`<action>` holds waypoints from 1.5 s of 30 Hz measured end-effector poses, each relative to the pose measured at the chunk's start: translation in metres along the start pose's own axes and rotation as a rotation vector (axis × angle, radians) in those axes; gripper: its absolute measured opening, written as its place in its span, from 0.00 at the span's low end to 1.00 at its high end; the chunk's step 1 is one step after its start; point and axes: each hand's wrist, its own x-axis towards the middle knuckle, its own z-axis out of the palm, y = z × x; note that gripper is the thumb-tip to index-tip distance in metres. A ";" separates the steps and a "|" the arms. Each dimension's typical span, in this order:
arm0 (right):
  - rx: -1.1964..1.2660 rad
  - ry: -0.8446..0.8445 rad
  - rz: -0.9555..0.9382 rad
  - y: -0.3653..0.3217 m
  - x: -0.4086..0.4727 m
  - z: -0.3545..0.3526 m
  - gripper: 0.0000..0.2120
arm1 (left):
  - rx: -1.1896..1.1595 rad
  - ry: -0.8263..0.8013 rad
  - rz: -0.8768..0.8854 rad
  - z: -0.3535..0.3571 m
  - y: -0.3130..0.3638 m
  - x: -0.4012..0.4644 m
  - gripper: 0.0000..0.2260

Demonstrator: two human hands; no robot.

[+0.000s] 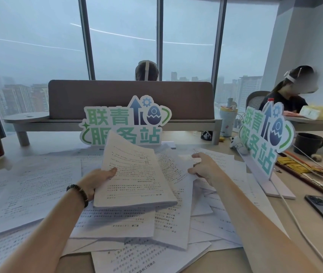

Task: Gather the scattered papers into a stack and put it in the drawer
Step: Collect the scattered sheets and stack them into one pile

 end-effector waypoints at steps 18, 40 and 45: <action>-0.063 -0.012 0.032 0.002 0.001 0.004 0.10 | -0.006 -0.005 0.001 0.003 0.002 -0.006 0.14; -0.463 0.016 -0.059 -0.008 -0.009 0.013 0.15 | 0.043 0.001 0.001 0.010 0.003 -0.011 0.14; -0.304 0.028 -0.068 -0.006 -0.008 0.008 0.13 | 0.068 0.002 0.006 0.008 0.002 -0.010 0.14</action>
